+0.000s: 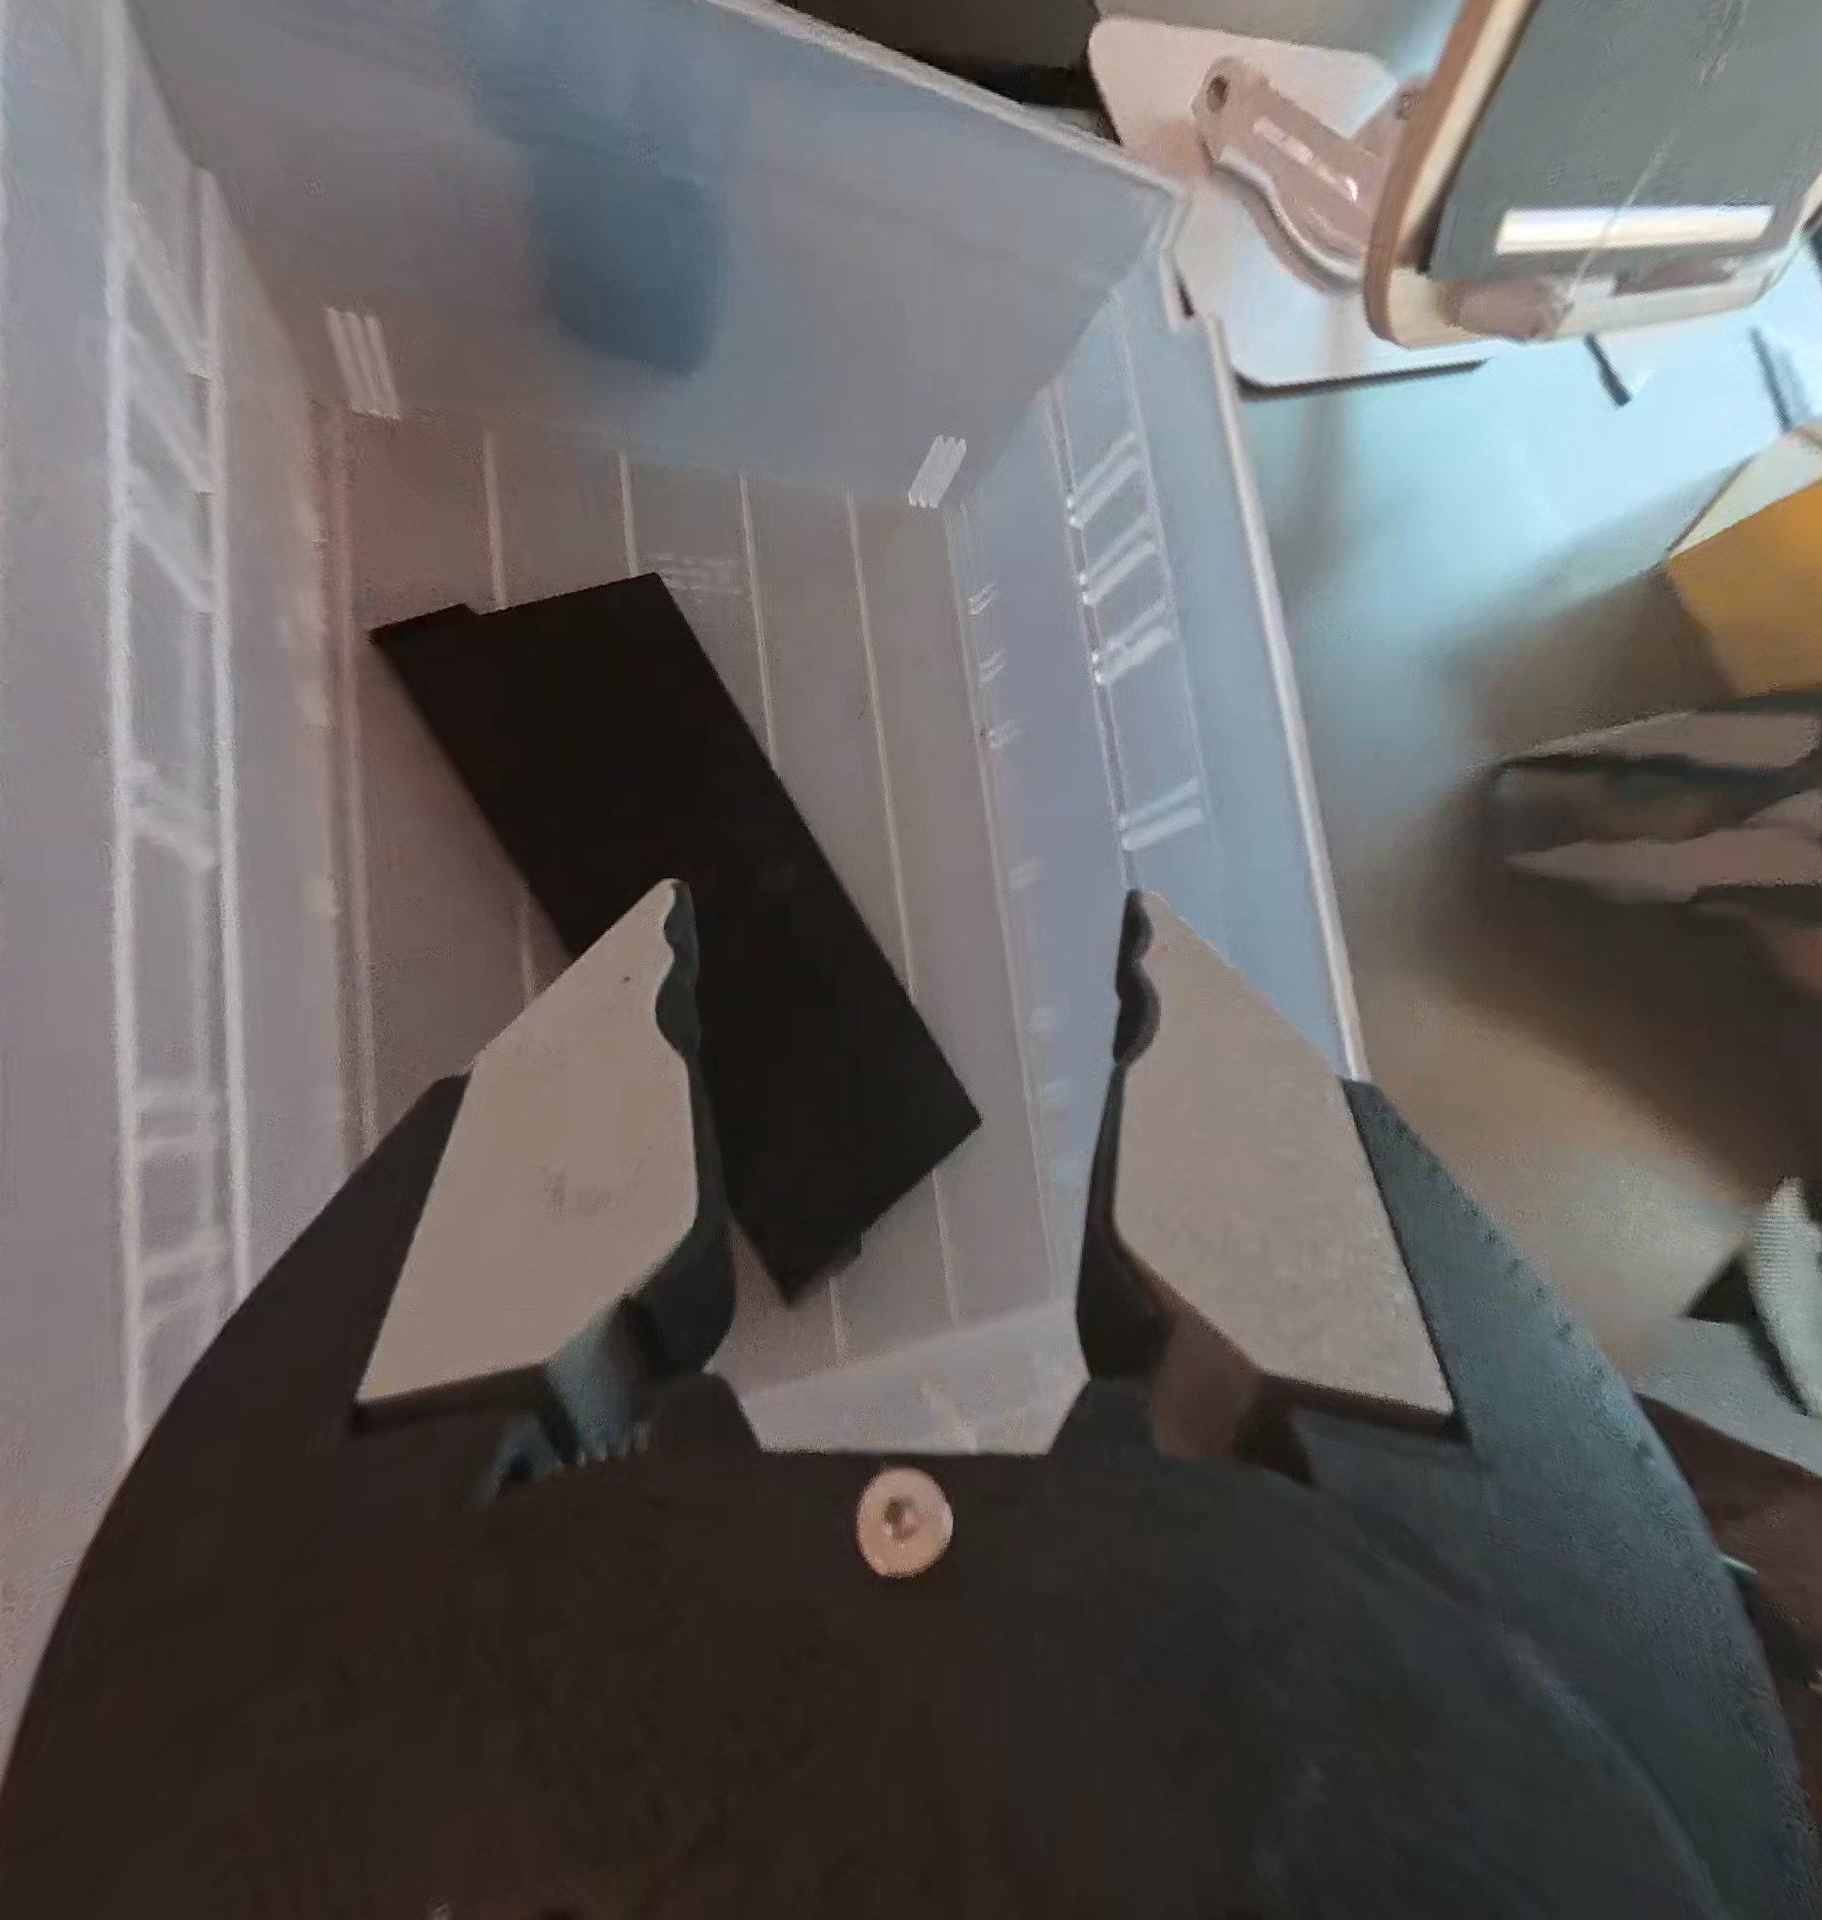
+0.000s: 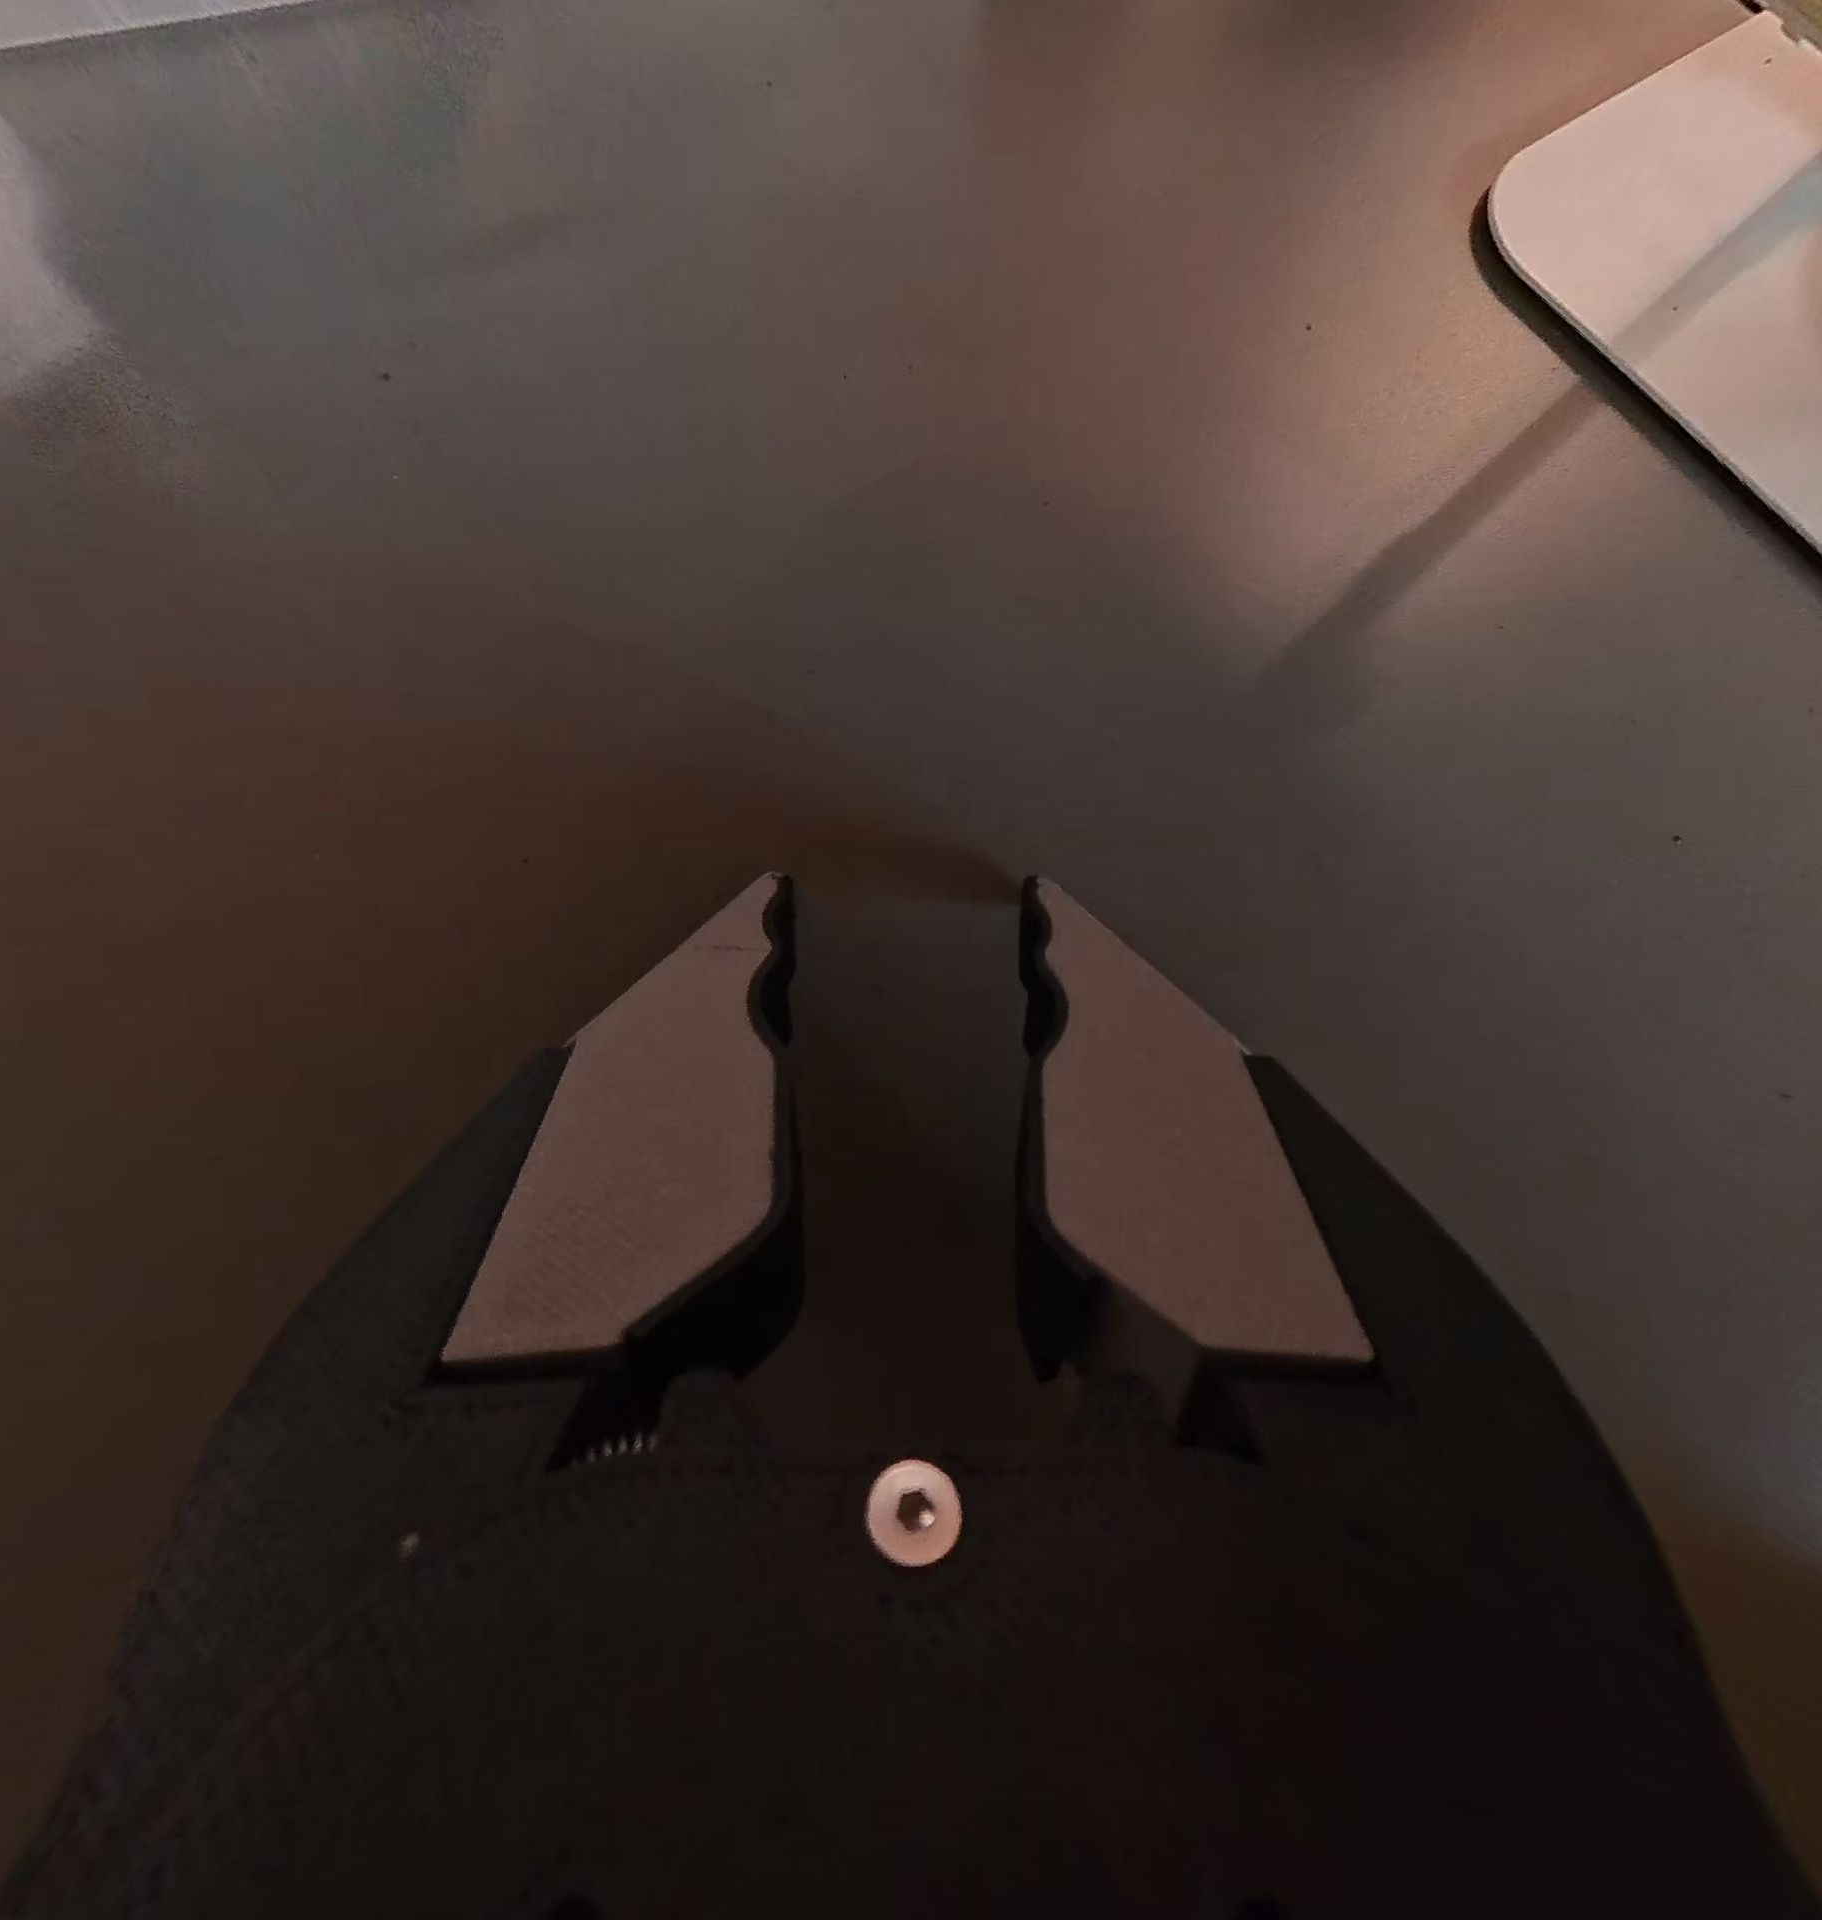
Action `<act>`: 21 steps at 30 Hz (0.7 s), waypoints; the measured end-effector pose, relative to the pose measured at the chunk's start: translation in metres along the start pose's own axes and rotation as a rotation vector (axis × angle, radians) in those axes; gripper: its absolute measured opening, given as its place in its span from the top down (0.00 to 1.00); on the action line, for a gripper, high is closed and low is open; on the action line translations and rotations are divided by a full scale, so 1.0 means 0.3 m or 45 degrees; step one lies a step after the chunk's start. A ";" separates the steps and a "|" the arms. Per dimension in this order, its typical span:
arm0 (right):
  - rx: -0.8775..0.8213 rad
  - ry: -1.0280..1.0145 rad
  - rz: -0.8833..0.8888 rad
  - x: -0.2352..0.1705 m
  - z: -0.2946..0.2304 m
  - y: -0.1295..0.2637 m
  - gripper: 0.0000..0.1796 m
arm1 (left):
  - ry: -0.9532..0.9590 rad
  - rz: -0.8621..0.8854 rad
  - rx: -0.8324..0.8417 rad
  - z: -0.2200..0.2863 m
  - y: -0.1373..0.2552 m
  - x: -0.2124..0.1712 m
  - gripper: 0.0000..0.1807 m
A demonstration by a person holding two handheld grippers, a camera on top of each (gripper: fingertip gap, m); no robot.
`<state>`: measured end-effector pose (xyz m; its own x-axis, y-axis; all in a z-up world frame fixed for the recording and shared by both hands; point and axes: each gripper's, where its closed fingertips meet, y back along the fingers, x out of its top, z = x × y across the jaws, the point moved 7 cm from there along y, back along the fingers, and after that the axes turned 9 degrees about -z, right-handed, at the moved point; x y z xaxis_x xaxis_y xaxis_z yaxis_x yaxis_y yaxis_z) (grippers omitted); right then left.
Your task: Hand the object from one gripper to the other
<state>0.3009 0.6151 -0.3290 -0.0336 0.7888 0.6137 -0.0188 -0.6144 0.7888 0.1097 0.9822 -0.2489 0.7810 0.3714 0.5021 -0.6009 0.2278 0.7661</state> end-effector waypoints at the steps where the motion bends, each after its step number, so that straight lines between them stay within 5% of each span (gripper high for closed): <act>1: -0.001 0.005 0.001 0.000 -0.003 0.001 0.78 | 0.040 -0.037 -0.030 -0.023 -0.033 0.025 0.56; 6: 0.015 0.050 0.003 0.006 -0.029 -0.002 0.79 | 0.126 -0.162 0.141 -0.171 -0.173 0.105 0.54; 8: 0.028 0.061 0.003 0.009 -0.038 -0.004 0.79 | 0.179 -0.224 0.239 -0.209 -0.214 0.122 0.45; 12: 0.028 0.078 0.002 0.010 -0.045 -0.004 0.79 | 0.217 -0.267 0.370 -0.228 -0.240 0.168 0.51; 21: 0.049 0.130 0.003 0.013 -0.078 -0.004 0.79 | 0.058 -0.460 0.594 -0.169 -0.311 0.136 0.29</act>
<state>0.2773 0.6186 -0.3284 -0.1354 0.7806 0.6101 0.0199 -0.6135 0.7894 0.1889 1.0217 -0.3203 0.9080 0.3846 0.1663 -0.1516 -0.0685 0.9861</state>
